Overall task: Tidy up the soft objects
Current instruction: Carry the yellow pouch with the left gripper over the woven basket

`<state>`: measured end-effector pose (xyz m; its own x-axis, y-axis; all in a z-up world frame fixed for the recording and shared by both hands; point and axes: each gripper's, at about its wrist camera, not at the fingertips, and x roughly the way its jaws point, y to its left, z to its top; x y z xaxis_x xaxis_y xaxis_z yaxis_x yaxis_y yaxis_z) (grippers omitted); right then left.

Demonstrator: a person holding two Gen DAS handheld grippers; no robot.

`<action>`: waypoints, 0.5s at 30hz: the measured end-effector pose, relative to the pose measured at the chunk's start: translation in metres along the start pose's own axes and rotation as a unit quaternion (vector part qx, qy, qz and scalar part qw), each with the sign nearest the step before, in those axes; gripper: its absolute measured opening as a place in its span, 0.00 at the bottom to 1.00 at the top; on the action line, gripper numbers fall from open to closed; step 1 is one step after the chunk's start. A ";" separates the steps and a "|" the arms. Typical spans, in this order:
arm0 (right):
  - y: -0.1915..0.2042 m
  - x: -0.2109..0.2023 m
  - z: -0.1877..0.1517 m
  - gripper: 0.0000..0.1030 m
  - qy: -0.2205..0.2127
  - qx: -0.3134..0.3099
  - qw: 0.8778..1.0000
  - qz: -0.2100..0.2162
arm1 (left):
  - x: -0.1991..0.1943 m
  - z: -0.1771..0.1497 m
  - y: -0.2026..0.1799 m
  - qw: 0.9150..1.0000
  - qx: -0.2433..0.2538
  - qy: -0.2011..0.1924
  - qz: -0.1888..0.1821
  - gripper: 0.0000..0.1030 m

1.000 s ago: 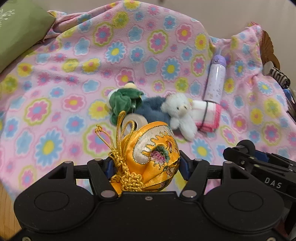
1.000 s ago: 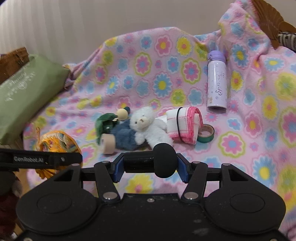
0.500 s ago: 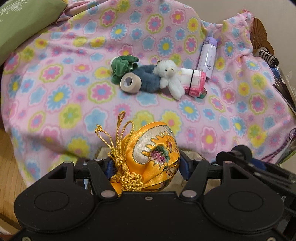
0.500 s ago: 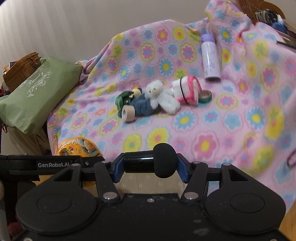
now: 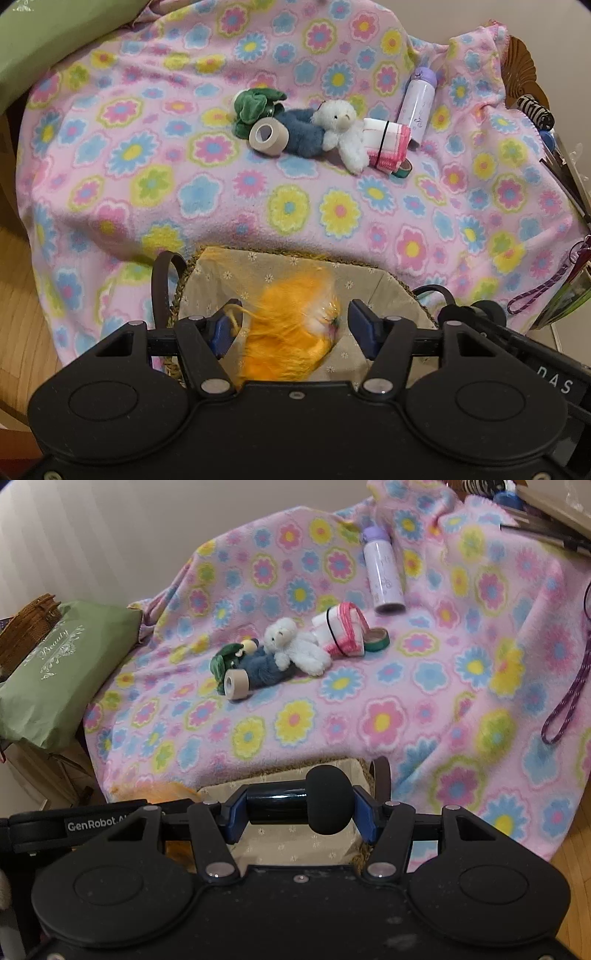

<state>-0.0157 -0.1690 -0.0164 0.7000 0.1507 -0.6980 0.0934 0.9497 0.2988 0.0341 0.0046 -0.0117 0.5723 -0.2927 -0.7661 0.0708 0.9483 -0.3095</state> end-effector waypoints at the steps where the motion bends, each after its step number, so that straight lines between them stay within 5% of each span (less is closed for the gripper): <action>1: -0.001 0.001 0.000 0.55 0.004 0.001 1.000 0.000 | 0.001 0.000 0.000 1.000 -0.002 0.001 0.000 0.57; 15: 0.000 0.004 -0.002 0.60 0.021 -0.003 1.000 0.002 | 0.001 -0.005 0.001 1.000 0.005 0.003 0.009 0.59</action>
<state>-0.0139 -0.1679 -0.0207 0.6698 0.1657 -0.7238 0.0865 0.9507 0.2977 0.0303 0.0045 -0.0157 0.5689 -0.2768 -0.7744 0.0682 0.9543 -0.2910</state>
